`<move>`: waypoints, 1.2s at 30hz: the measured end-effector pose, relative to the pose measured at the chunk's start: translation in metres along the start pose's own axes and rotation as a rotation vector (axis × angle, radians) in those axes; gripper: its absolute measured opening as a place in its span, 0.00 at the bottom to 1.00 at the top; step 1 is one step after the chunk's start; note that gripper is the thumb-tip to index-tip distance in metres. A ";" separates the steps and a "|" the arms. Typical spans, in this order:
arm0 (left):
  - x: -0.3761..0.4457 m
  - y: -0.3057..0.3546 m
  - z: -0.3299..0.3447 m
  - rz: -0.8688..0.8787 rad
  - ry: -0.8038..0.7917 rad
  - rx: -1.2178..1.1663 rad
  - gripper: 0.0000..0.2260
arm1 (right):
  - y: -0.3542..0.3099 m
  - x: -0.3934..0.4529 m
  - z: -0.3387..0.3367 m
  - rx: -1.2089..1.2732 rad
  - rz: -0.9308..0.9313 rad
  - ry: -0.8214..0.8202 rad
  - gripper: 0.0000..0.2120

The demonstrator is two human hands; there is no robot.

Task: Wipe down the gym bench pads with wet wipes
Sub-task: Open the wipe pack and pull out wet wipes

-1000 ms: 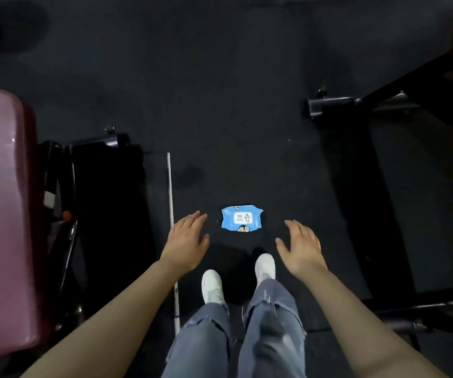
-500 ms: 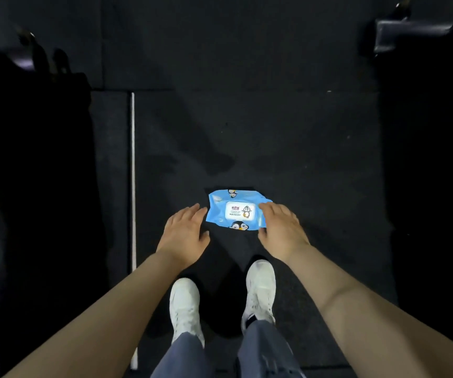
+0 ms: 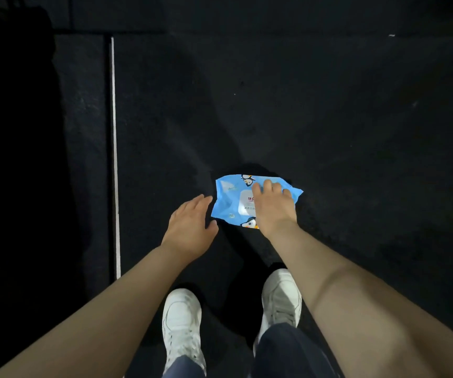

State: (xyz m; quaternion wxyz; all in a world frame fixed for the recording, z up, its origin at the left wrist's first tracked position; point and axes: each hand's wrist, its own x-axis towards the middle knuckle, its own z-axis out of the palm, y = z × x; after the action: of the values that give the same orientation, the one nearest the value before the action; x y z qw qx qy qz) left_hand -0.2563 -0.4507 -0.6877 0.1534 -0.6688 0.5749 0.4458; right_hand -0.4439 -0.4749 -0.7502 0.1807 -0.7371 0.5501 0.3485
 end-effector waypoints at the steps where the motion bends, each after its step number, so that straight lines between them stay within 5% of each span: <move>1: -0.002 0.001 0.000 -0.004 -0.006 -0.009 0.27 | 0.000 -0.001 -0.002 0.020 -0.001 0.013 0.33; 7: -0.037 0.025 -0.026 -0.064 -0.012 -0.213 0.26 | 0.023 -0.048 -0.044 0.395 0.071 -0.034 0.31; 15: -0.146 0.114 -0.120 -0.174 -0.080 -0.917 0.27 | 0.075 -0.182 -0.207 0.831 0.122 0.031 0.28; 22: -0.283 0.198 -0.227 -0.040 0.021 -1.402 0.11 | 0.109 -0.320 -0.373 0.911 0.055 0.088 0.24; 25: -0.338 0.221 -0.263 0.090 0.053 -1.499 0.15 | 0.119 -0.379 -0.428 0.961 0.032 0.148 0.25; 36: -0.510 0.272 -0.351 0.155 0.282 -1.519 0.14 | 0.160 -0.557 -0.542 1.389 -0.265 0.271 0.15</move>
State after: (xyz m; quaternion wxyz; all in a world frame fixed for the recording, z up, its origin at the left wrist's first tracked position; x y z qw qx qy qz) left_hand -0.3255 -0.4594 -0.0154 -0.4533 -0.5988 0.1706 0.6378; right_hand -0.5076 -0.4982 0.0397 0.5786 -0.5495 0.5681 -0.2013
